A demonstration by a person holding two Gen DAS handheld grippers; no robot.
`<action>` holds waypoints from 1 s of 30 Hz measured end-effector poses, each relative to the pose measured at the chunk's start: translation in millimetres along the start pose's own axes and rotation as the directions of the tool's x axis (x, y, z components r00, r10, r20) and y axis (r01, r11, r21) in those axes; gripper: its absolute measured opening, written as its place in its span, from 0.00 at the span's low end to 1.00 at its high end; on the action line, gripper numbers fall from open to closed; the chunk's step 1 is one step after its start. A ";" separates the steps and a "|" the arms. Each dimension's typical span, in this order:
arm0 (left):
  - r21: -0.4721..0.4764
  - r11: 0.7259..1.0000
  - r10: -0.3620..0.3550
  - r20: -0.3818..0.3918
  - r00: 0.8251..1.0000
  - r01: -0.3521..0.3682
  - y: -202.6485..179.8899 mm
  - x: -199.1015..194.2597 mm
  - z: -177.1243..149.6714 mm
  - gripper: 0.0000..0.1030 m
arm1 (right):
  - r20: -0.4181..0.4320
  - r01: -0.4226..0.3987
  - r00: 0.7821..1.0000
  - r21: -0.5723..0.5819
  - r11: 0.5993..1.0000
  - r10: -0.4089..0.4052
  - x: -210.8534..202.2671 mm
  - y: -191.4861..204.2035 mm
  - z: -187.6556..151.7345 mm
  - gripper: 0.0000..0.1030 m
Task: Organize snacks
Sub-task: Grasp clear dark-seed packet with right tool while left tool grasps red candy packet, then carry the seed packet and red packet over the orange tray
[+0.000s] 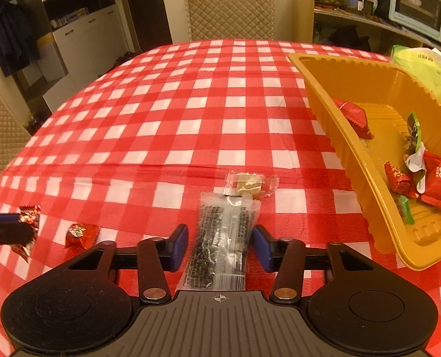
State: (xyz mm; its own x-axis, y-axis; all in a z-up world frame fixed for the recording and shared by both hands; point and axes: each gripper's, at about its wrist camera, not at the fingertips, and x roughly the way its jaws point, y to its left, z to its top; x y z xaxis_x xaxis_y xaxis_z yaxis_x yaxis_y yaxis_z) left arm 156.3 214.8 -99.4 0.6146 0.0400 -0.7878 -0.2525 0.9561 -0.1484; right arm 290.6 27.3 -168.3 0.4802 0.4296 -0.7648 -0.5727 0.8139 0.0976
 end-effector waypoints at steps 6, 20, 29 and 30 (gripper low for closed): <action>0.007 1.000 -0.002 0.004 1.000 0.002 -0.6 -0.5 1.0 0.16 | 0.007 0.003 1.000 -0.049 0.999 -0.003 -2.6 2.8 -5.1 0.37; 0.061 0.998 -0.024 0.038 0.999 0.022 -42.0 -22.3 -7.0 0.16 | 0.054 -0.079 0.995 0.005 0.997 0.078 -64.7 -12.6 -28.8 0.36; 0.124 0.990 -0.069 0.069 0.995 0.060 -100.8 -51.7 -26.5 0.16 | 0.100 -0.095 0.991 0.040 0.995 0.090 -134.0 -38.3 -62.5 0.36; 0.132 0.989 -0.076 0.069 0.995 0.066 -108.2 -54.8 -28.7 0.16 | 0.104 -0.094 0.991 0.043 0.995 0.089 -141.5 -41.8 -66.1 0.36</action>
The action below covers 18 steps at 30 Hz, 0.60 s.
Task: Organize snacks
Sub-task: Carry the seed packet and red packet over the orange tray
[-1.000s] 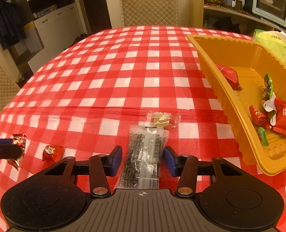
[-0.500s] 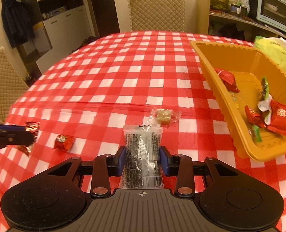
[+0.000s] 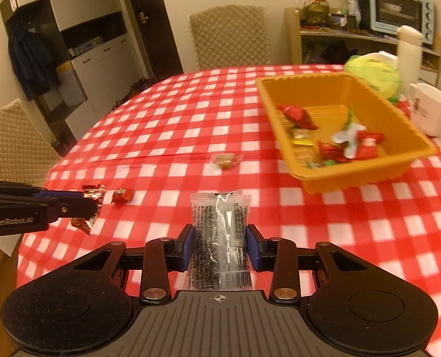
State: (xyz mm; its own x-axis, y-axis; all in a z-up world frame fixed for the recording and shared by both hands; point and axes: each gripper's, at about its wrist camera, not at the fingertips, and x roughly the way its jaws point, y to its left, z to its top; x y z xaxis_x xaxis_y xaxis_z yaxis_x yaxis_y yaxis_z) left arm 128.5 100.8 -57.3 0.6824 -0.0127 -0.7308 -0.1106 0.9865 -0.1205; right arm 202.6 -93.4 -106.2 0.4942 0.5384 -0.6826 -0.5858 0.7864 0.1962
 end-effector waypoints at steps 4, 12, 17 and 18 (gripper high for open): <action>0.026 0.999 -0.033 0.010 0.999 0.033 -31.3 -11.0 -2.6 0.16 | 0.020 0.009 1.000 0.012 1.000 -0.009 -32.3 -12.1 -10.8 0.36; 0.072 0.995 -0.079 0.046 0.996 0.075 -80.7 -28.4 2.6 0.16 | 0.060 0.034 0.998 0.036 0.999 -0.036 -79.1 -36.5 -19.2 0.36; 0.110 0.989 -0.110 0.060 0.992 0.103 -100.4 -27.4 18.5 0.16 | 0.083 0.043 0.995 0.059 0.997 -0.048 -90.8 -52.2 -12.2 0.36; 0.118 0.987 -0.119 0.061 0.991 0.111 -103.2 -25.3 23.0 0.16 | 0.088 0.046 0.995 0.067 0.997 -0.052 -91.4 -54.3 -9.3 0.36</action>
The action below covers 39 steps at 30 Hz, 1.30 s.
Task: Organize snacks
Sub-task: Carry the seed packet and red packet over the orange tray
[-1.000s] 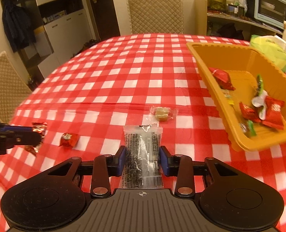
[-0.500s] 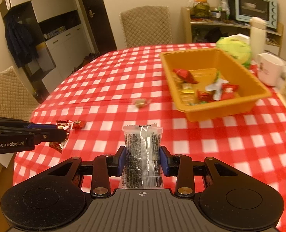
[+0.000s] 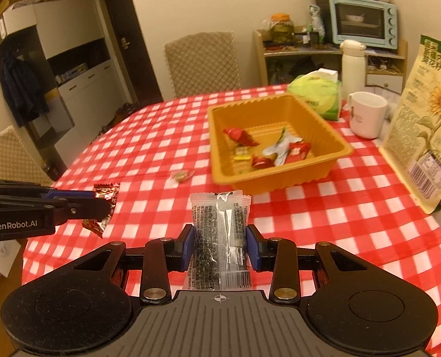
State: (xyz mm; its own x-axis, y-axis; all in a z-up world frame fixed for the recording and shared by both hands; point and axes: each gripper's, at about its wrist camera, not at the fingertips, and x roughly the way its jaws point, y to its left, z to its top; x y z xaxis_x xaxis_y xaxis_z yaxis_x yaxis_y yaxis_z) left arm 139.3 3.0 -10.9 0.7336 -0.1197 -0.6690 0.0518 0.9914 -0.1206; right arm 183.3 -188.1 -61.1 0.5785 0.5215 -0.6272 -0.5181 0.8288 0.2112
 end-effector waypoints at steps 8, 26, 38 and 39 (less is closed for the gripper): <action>0.062 0.997 -0.057 0.028 0.998 0.055 -0.4 35.1 46.6 0.16 | 0.030 0.016 0.999 0.071 0.997 -0.018 13.0 -18.8 33.4 0.36; 0.101 0.991 -0.090 -0.004 0.996 0.090 42.8 147.6 141.3 0.16 | 0.027 0.028 0.999 0.214 0.977 -0.034 120.6 -54.7 117.6 0.36; 0.112 0.988 -0.103 -0.044 0.994 0.107 63.4 218.1 179.5 0.16 | 0.004 0.077 0.997 0.302 0.950 -0.082 190.1 -86.2 154.0 0.36; 0.113 0.988 -0.102 -0.046 0.994 0.107 65.1 222.9 181.0 0.16 | 0.000 0.084 0.996 0.306 0.948 -0.088 195.0 -88.4 155.4 0.36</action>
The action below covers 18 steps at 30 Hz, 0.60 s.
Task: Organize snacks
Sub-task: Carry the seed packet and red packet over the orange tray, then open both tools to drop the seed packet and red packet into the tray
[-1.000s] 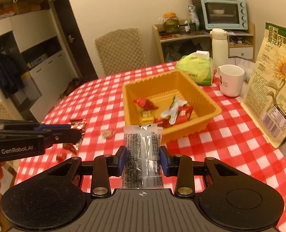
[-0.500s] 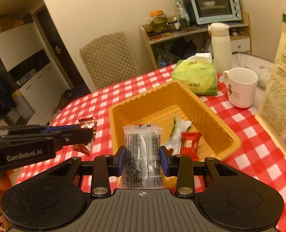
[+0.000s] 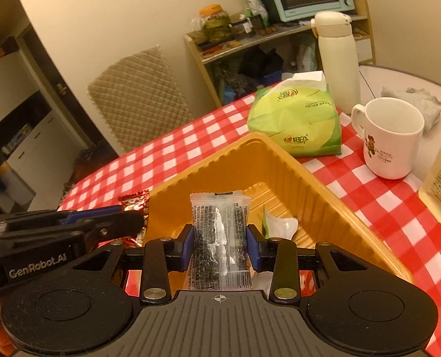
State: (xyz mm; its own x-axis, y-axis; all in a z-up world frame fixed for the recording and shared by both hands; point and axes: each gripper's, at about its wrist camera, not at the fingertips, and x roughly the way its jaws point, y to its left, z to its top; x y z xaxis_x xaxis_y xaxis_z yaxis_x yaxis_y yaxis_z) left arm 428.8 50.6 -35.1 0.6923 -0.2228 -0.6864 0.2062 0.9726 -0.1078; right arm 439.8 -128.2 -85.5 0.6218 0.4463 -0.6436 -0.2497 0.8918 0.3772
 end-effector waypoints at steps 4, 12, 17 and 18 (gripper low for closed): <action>0.005 1.000 0.002 -0.007 1.000 -0.002 8.7 15.7 3.8 0.16 | -0.011 0.018 1.000 0.019 1.000 -0.018 19.1 -3.5 5.8 0.37; -0.007 1.000 -0.003 -0.026 1.000 0.003 23.6 32.7 3.6 0.16 | -0.024 0.039 0.999 0.040 0.998 -0.039 46.8 -3.4 11.1 0.37; -0.018 1.000 -0.006 -0.031 0.999 0.005 30.4 36.5 2.4 0.16 | -0.019 0.063 0.998 0.054 0.997 -0.062 54.2 -4.0 12.6 0.37; -0.020 1.000 -0.006 -0.031 0.999 0.005 31.7 36.7 1.9 0.16 | -0.016 0.066 0.998 0.060 0.996 -0.065 54.4 -4.7 13.0 0.37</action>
State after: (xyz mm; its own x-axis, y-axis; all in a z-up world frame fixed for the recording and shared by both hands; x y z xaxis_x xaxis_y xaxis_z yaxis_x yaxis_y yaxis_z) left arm 462.0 73.1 -62.4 0.6689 -0.2265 -0.7080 0.1962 0.9725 -0.1258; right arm 484.5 -109.0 -113.6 0.6249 0.3888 -0.6770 -0.1632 0.9131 0.3737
